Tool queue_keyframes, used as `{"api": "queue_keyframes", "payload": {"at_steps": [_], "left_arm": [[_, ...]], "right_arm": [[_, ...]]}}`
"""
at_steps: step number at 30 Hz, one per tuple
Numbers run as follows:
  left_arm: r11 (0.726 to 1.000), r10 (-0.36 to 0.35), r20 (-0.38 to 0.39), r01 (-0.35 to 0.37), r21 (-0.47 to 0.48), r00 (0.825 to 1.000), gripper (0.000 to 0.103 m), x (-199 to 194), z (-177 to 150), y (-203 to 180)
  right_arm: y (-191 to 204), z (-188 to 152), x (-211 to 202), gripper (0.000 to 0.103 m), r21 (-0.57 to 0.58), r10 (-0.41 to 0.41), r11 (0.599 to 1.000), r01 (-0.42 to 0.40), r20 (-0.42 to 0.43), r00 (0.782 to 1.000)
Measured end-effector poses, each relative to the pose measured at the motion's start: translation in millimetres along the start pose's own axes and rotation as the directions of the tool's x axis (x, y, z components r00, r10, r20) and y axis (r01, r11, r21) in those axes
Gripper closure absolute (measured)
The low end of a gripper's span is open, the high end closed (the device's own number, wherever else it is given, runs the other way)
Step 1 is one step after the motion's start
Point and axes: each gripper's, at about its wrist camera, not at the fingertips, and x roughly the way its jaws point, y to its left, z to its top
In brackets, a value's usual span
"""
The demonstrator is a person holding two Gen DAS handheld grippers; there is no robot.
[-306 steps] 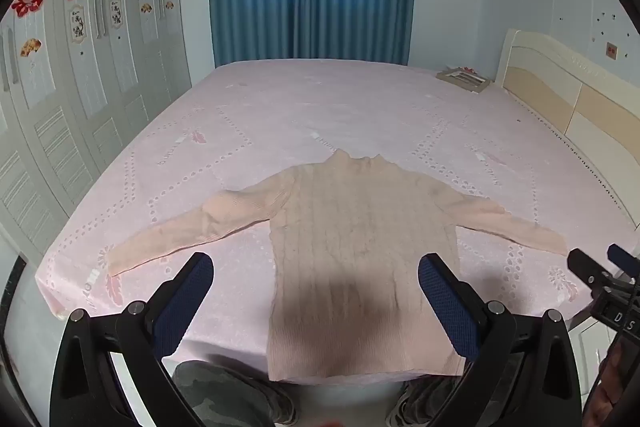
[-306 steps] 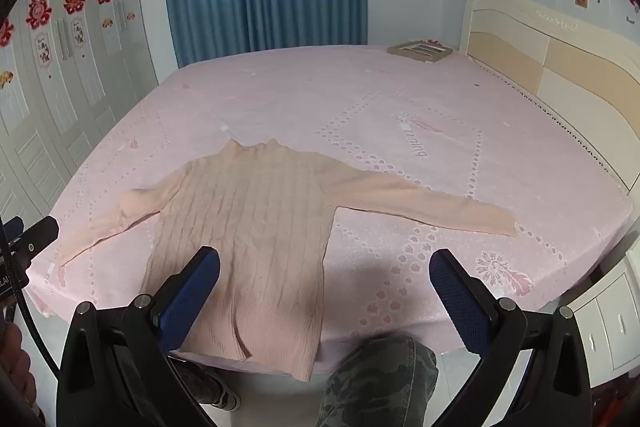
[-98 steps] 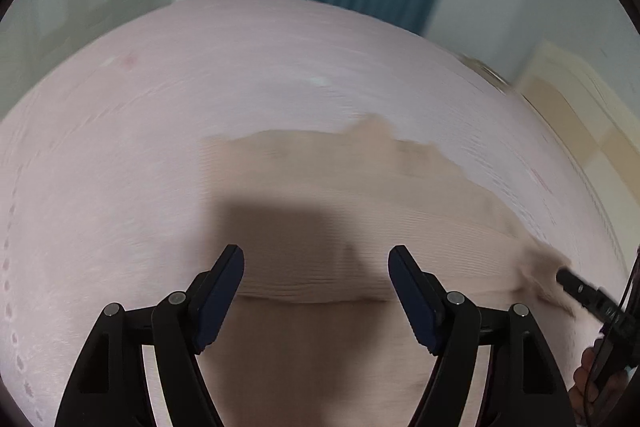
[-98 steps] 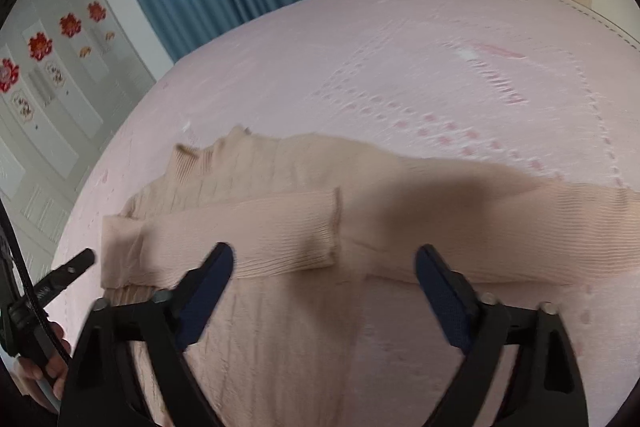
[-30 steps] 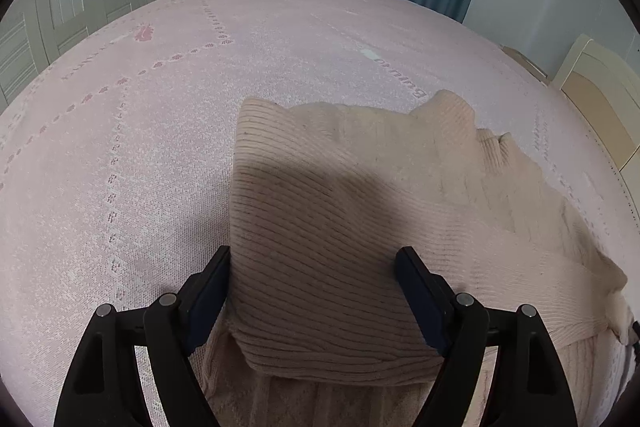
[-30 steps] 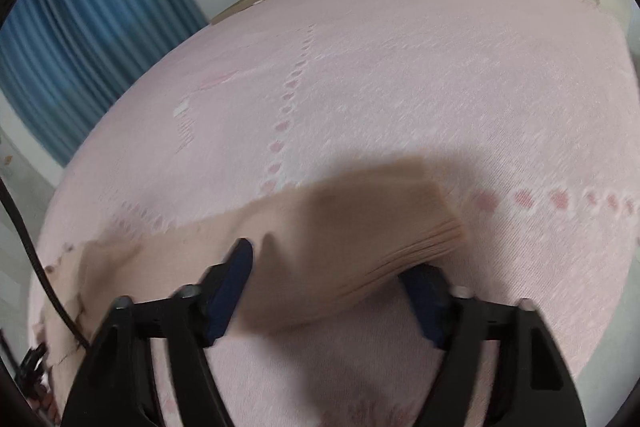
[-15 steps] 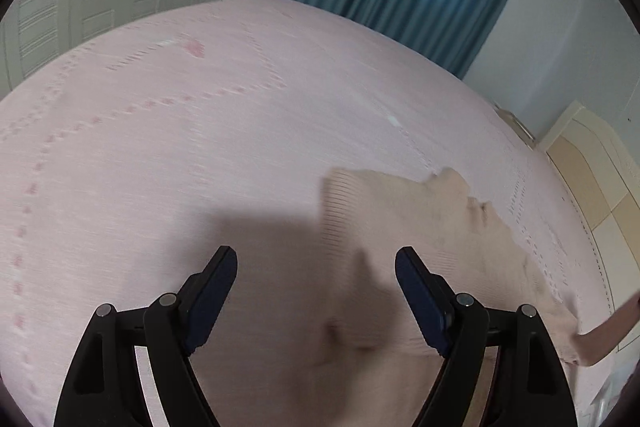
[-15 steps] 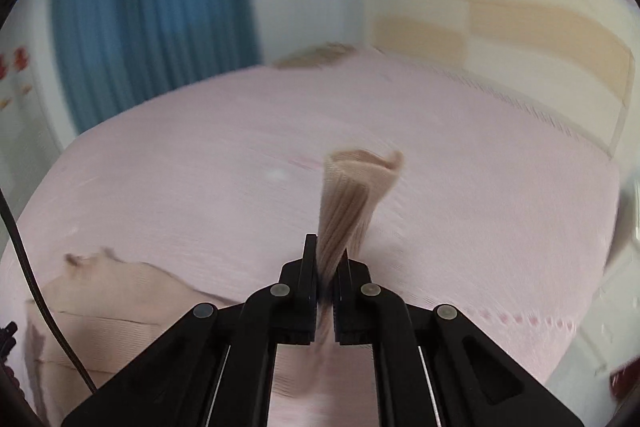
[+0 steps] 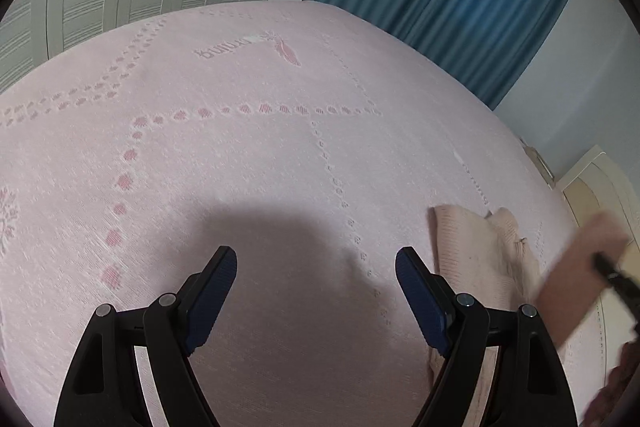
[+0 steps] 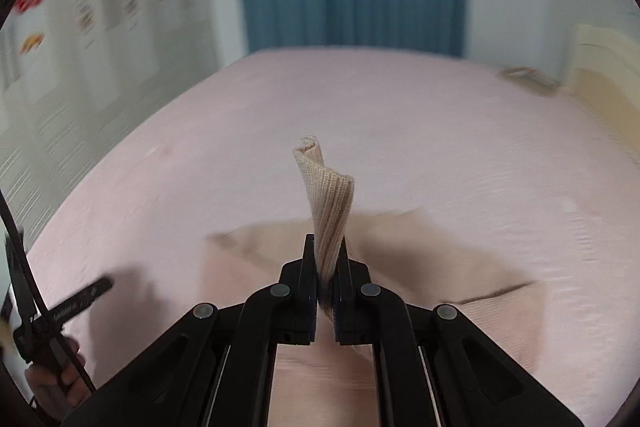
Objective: Fold small clothes
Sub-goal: 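Fold the held sleeve across the sweater body with the right gripper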
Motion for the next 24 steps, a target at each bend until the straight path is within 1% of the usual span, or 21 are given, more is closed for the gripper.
{"api": "queue_keyframes", "payload": {"at_steps": [1, 3, 5, 7, 8, 10, 13, 14, 15, 16, 17, 19, 21, 22, 24], "left_arm": [[1.000, -0.006, -0.001, 0.006, -0.007, 1.000, 0.022, 0, 2, 2], [0.999, -0.029, -0.007, 0.028, -0.040, 1.000, 0.022, 1, 6, 7], [0.997, -0.054, -0.017, 0.053, -0.060, 0.998, 0.022, 1, 5, 10], [0.995, -0.083, -0.024, 0.081, -0.063, 0.996, 0.022, 3, 5, 4], [0.994, -0.096, -0.027, 0.095, -0.056, 0.995, 0.022, 4, 5, -1], [0.992, -0.122, -0.033, 0.121, -0.031, 0.992, 0.022, 5, 2, -14], [0.985, -0.165, -0.045, 0.166, 0.037, 0.985, 0.022, 8, -5, -40], [0.982, -0.173, -0.056, 0.177, 0.064, 0.983, 0.023, 10, -8, -51], [0.978, -0.183, -0.070, 0.189, 0.090, 0.981, 0.024, 13, -11, -61], [0.971, -0.193, -0.090, 0.203, 0.122, 0.977, 0.024, 17, -17, -75], [0.968, -0.196, -0.102, 0.209, 0.139, 0.975, 0.024, 20, -21, -84], [0.960, -0.198, -0.132, 0.219, 0.175, 0.971, 0.024, 27, -30, -103], [0.951, -0.197, -0.152, 0.227, 0.211, 0.968, 0.025, 34, -38, -120], [0.947, -0.190, -0.156, 0.223, 0.233, 0.969, 0.026, 36, -43, -128], [0.942, -0.163, -0.156, 0.200, 0.268, 0.974, 0.038, 40, -50, -139]], "right_arm": [[11, -6, 12, 0.096, -0.018, 0.024, 1.000, -0.025, -0.026, 0.999], [28, -15, 30, 0.088, -0.043, 0.074, 0.996, -0.077, -0.073, 0.995], [34, -23, 36, 0.066, -0.060, 0.098, 0.993, -0.104, -0.086, 0.991], [25, -30, 29, 0.059, -0.062, 0.101, 0.993, -0.105, -0.062, 0.993], [17, -33, 24, 0.058, -0.058, 0.104, 0.993, -0.107, -0.054, 0.993], [7, -32, 24, 0.057, -0.039, 0.112, 0.993, -0.114, -0.053, 0.992], [-38, -34, 18, 0.056, 0.021, 0.100, 0.995, -0.100, -0.038, 0.994], [-58, -38, 13, 0.055, 0.047, 0.087, 0.995, -0.085, -0.027, 0.996], [-69, -42, 15, 0.055, 0.063, 0.075, 0.995, -0.074, -0.019, 0.997], [-85, -46, 13, 0.052, 0.079, 0.061, 0.995, -0.060, -0.011, 0.998], [-104, -51, 10, 0.050, 0.099, 0.041, 0.994, -0.040, -0.002, 0.999], [-131, -59, 8, 0.049, 0.132, 0.016, 0.991, -0.016, -0.001, 1.000], [-155, -68, 9, 0.049, 0.175, 0.011, 0.985, -0.009, -0.012, 1.000], [-168, -73, 9, 0.049, 0.201, 0.015, 0.980, -0.011, -0.020, 1.000], [-186, -83, 9, 0.049, 0.236, 0.020, 0.972, -0.013, -0.026, 0.999]]}}
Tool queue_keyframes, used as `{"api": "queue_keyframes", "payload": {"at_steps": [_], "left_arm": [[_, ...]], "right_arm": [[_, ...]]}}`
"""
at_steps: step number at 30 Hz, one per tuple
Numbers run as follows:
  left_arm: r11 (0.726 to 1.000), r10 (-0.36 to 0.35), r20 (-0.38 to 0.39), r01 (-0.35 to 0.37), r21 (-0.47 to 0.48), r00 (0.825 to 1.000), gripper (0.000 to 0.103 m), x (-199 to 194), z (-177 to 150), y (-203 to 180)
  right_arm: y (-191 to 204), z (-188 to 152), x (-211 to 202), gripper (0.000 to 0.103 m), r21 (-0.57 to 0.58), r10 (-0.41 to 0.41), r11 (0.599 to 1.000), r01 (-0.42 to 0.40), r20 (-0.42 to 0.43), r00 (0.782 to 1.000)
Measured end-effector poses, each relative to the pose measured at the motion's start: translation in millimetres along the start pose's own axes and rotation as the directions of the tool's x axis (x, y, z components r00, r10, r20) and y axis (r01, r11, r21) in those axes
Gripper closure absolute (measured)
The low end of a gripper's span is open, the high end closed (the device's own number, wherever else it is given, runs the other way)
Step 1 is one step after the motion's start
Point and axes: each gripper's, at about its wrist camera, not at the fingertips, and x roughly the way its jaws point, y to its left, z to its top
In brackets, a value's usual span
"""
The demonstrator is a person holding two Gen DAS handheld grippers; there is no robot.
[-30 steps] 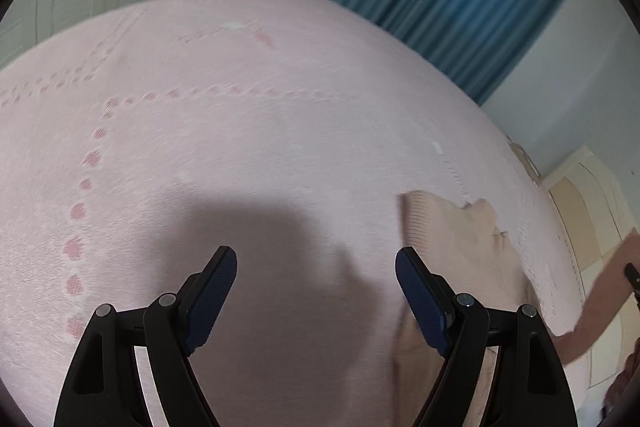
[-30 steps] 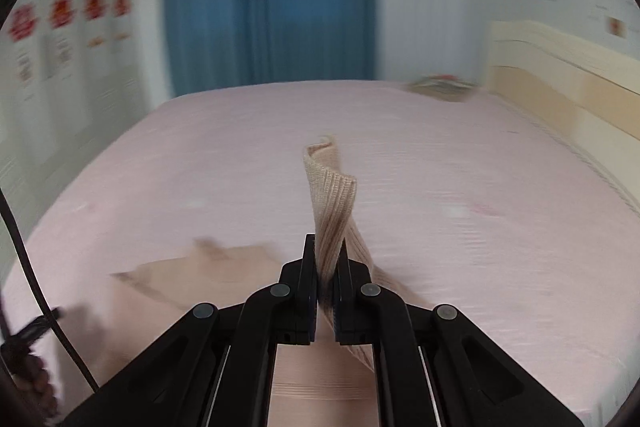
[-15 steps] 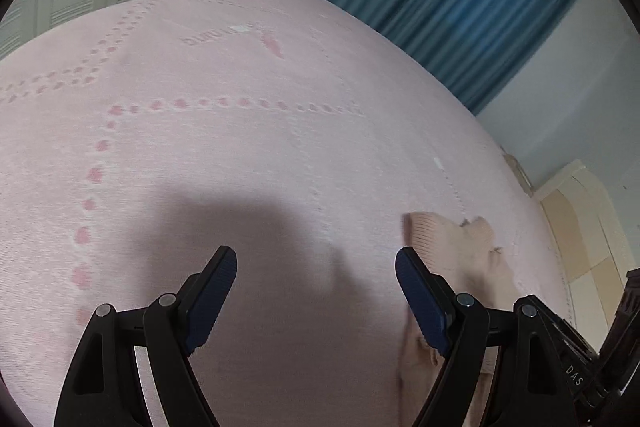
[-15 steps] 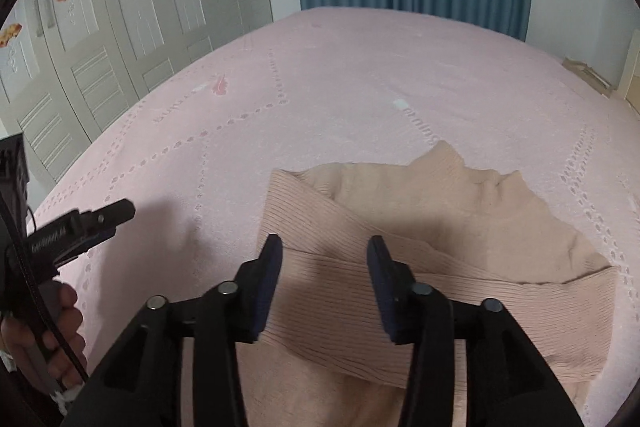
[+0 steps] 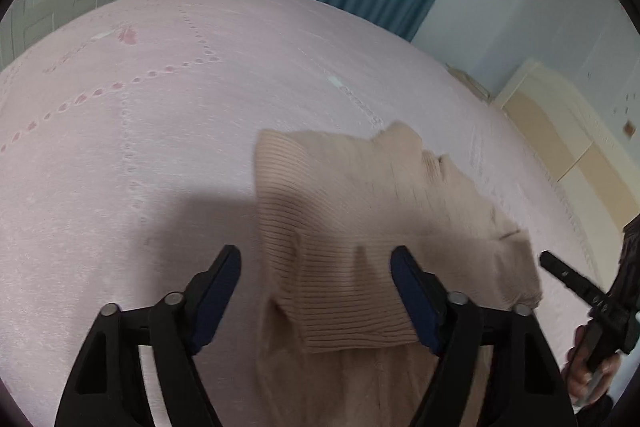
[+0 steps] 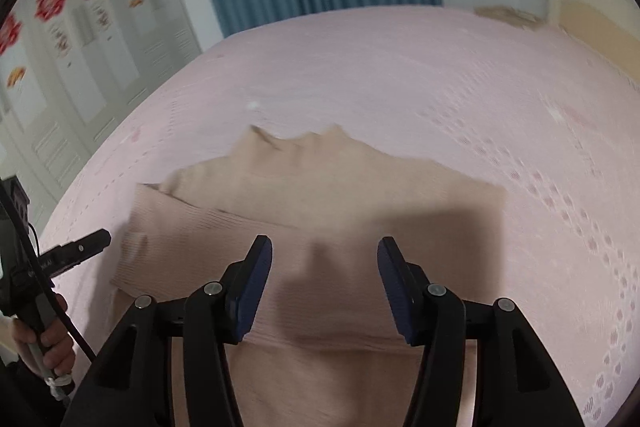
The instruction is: Fold small clothes
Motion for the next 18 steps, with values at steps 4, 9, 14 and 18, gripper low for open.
{"api": "queue_keyframes", "payload": {"at_steps": [4, 9, 14, 18], "left_arm": [[0.999, 0.034, 0.006, -0.034, 0.035, 0.999, 0.053, 5, -7, -14], [0.996, 0.071, 0.016, -0.072, 0.058, 0.997, 0.056, 9, -12, -20], [0.991, 0.123, 0.017, -0.124, 0.056, 0.992, 0.060, 18, -8, -23], [0.980, 0.187, 0.018, -0.188, 0.070, 0.982, 0.081, 26, -6, -28]], "right_arm": [[-32, -8, 4, 0.049, 0.097, -0.007, 0.995, 0.006, 0.006, 1.000], [-48, -10, 12, 0.049, 0.186, 0.045, 0.982, -0.038, -0.033, 0.998], [-45, -10, 10, 0.049, 0.171, -0.010, 0.985, 0.010, -0.002, 1.000], [-43, -8, 8, 0.049, 0.131, -0.093, 0.988, 0.088, 0.033, 0.995]]}}
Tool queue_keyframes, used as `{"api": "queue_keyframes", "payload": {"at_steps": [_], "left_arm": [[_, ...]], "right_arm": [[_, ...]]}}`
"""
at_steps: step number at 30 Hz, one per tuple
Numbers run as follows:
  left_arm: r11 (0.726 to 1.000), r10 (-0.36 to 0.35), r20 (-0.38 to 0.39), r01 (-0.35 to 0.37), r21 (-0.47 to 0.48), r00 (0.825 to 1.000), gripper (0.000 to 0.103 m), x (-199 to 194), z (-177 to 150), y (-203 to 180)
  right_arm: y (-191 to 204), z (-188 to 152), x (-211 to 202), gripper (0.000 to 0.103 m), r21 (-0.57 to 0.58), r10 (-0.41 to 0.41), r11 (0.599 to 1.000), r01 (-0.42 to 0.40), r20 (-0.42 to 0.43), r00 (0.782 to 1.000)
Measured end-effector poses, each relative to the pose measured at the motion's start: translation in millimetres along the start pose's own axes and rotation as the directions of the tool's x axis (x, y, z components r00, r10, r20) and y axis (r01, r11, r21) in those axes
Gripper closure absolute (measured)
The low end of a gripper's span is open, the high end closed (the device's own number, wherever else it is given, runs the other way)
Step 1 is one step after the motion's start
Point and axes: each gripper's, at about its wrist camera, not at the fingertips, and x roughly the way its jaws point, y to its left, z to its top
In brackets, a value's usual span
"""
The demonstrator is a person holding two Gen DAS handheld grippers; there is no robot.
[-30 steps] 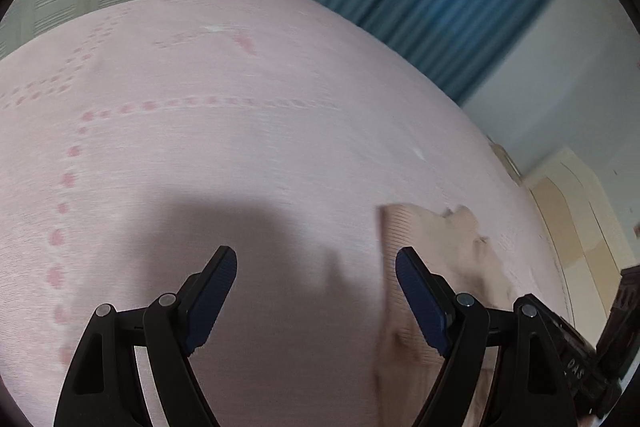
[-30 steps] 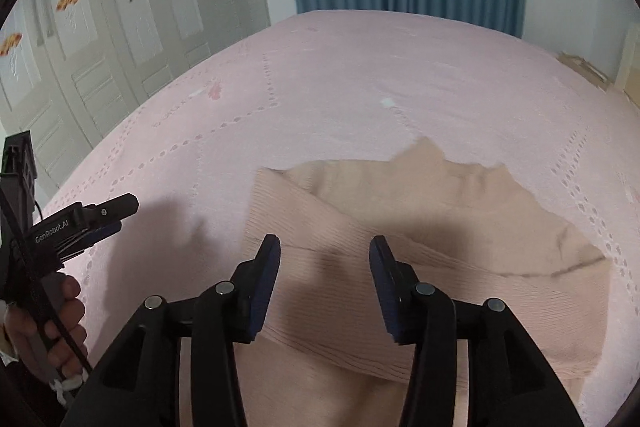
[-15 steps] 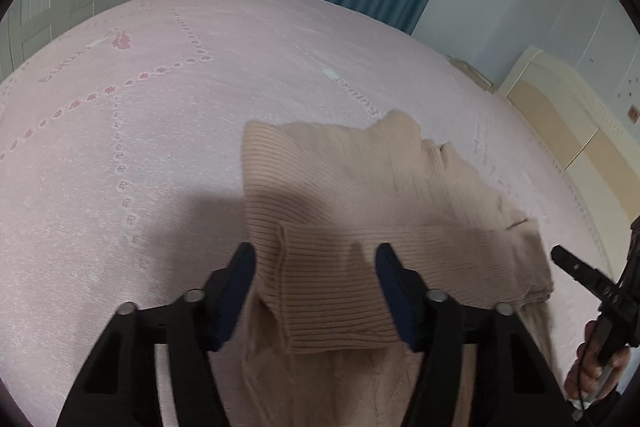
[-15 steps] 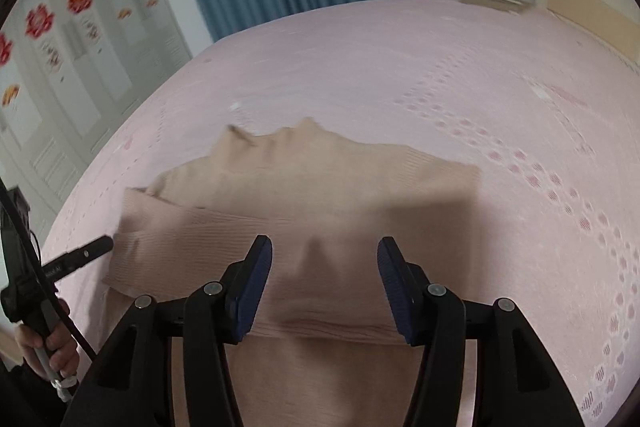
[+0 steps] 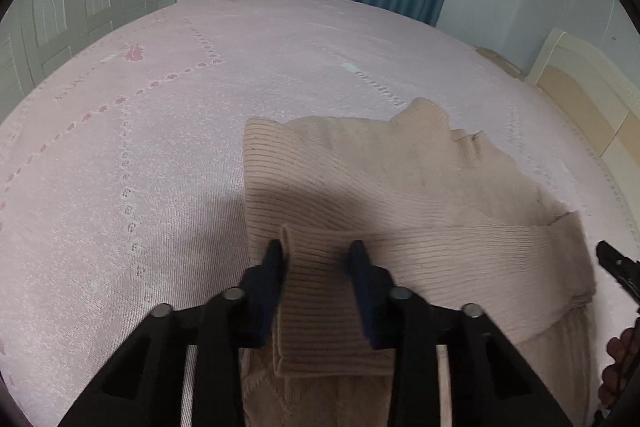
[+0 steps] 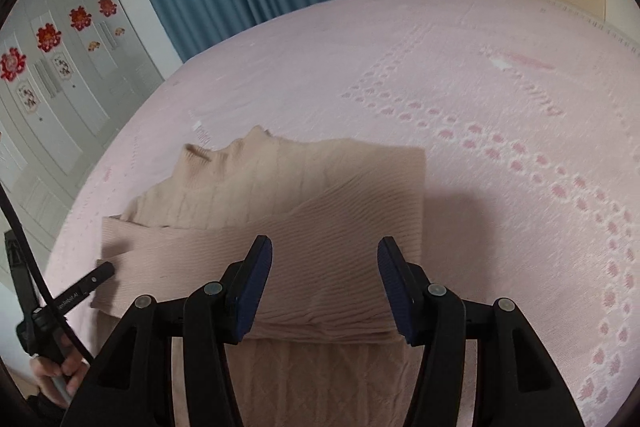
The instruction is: Fold small clothes
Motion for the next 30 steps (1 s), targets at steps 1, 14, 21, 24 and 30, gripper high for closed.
{"api": "queue_keyframes", "payload": {"at_steps": [1, 14, 21, 24, 30], "left_arm": [[1.000, 0.009, 0.012, -0.009, 0.003, 1.000, 0.085, -1, 1, -1], [0.992, -0.118, 0.213, 0.126, -0.023, 0.970, 0.096, -45, 50, -16], [1.000, -0.020, 0.156, 0.022, -0.009, 0.987, 0.096, -23, 41, -18], [0.999, 0.032, 0.033, -0.031, -0.020, 0.999, 0.095, -1, 30, -12], [0.999, 0.009, -0.013, -0.009, -0.031, 1.000, 0.089, 5, 27, -6]], "right_arm": [[0, 0, 0, 0.049, -0.008, -0.020, 1.000, 0.020, 0.005, 1.000], [-18, 8, 10, 0.049, -0.011, -0.077, 0.997, 0.077, -0.027, 0.997], [-9, 7, 24, 0.049, -0.053, -0.096, 0.994, 0.092, -0.069, 0.993], [-4, 3, 35, 0.049, -0.086, -0.146, 0.987, 0.139, -0.094, 0.985], [-10, 0, 47, 0.047, -0.031, -0.137, 0.991, 0.134, -0.135, 0.981]]}}
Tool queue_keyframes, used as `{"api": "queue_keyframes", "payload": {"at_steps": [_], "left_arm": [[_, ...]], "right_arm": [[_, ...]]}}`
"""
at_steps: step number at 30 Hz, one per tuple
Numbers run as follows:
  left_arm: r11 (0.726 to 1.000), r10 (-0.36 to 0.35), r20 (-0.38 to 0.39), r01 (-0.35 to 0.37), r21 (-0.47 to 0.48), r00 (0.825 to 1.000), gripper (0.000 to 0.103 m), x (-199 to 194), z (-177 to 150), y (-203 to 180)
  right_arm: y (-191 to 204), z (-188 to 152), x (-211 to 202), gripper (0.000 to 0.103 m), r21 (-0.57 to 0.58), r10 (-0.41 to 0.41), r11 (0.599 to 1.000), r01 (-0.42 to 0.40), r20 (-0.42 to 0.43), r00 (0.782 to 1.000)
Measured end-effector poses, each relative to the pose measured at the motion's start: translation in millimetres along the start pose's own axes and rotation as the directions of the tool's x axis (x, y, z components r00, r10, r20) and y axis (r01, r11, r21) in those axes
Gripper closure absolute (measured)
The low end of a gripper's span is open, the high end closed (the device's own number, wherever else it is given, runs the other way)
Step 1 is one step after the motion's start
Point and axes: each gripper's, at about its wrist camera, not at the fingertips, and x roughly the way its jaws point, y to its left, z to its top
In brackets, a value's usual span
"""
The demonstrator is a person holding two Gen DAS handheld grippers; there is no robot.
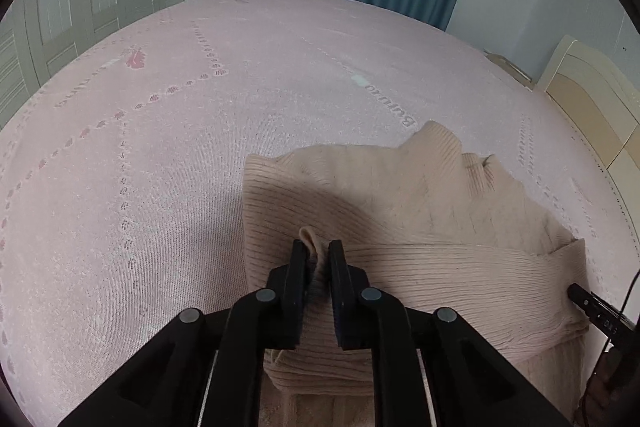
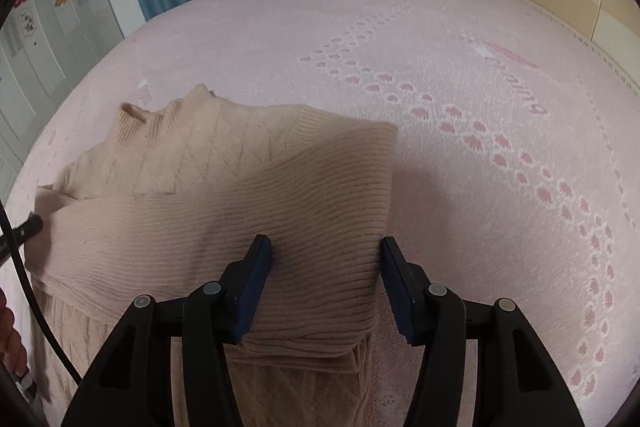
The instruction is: Fold small clothes
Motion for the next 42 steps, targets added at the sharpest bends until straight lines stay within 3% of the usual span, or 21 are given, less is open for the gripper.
{"api": "queue_keyframes", "payload": {"at_steps": [5, 10, 17, 21, 26, 31, 42], "left_arm": [[0.999, 0.008, 0.001, -0.008, 0.034, 1.000, 0.078, 2, -3, -3], [0.998, 0.032, 0.022, -0.033, 0.056, 0.999, 0.076, 1, -3, -10], [0.999, -0.024, 0.005, 0.024, -0.028, 1.000, 0.070, 0, -2, 0], [0.996, -0.064, -0.001, 0.064, -0.066, 0.998, 0.060, -1, -1, 6], [0.997, -0.054, 0.002, 0.054, -0.058, 0.999, 0.051, -3, -5, 4], [0.998, -0.043, 0.006, 0.043, -0.048, 0.999, 0.051, -9, -11, 5], [0.989, -0.081, 0.001, 0.080, -0.127, 0.997, 0.051, -25, -20, 19]], "right_arm": [[-4, -1, 5, 0.042, 0.046, 0.031, 0.998, -0.031, -0.011, 0.999], [4, -2, 7, 0.039, 0.011, 0.004, 1.000, -0.004, -0.009, 1.000], [3, -2, 6, 0.038, 0.019, 0.012, 1.000, -0.012, -0.011, 1.000], [3, -1, 6, 0.037, 0.021, 0.012, 1.000, -0.011, -0.011, 1.000], [-3, -2, 4, 0.037, 0.057, 0.041, 0.998, -0.040, -0.016, 0.999], [-1, -2, 2, 0.037, 0.055, 0.040, 0.998, -0.039, -0.018, 0.999], [-1, -8, -7, 0.037, 0.079, 0.077, 0.994, -0.075, -0.025, 0.997]]}}
